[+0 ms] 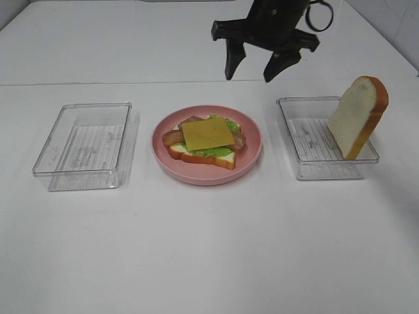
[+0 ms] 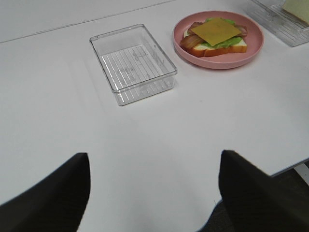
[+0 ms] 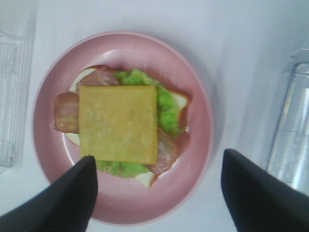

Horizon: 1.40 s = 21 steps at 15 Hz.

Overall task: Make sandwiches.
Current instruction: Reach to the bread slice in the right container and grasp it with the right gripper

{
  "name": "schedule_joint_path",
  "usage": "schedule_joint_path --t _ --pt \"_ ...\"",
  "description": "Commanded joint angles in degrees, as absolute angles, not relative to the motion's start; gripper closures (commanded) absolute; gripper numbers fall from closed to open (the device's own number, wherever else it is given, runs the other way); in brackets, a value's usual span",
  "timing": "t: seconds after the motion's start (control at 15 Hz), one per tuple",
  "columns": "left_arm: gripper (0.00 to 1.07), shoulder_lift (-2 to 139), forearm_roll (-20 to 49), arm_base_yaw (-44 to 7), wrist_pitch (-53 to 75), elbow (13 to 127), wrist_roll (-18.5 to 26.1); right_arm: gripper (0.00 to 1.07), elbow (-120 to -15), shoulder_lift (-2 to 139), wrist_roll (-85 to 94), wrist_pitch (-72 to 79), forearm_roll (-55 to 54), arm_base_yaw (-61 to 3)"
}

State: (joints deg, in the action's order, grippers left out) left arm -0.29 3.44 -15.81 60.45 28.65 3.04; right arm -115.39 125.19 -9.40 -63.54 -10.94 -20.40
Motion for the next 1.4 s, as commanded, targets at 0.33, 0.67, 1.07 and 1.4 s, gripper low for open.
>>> schedule_joint_path --t 0.33,0.67,1.07,1.4 --pt "0.36 -1.5 3.7 -15.8 59.9 28.5 3.0 0.39 -115.7 118.6 -9.8 -71.0 -2.2 -8.0" --pt "0.36 -1.5 3.7 -15.8 59.9 28.5 3.0 0.39 -115.6 118.7 -8.1 -73.9 -2.2 -1.7" --pt "0.36 -1.5 3.7 -15.8 59.9 28.5 3.0 0.39 -115.6 121.8 -5.6 -73.9 -4.2 0.0" --pt "0.36 -1.5 3.7 -15.8 59.9 28.5 3.0 0.39 -114.0 122.8 -5.0 -73.9 -4.5 0.2"
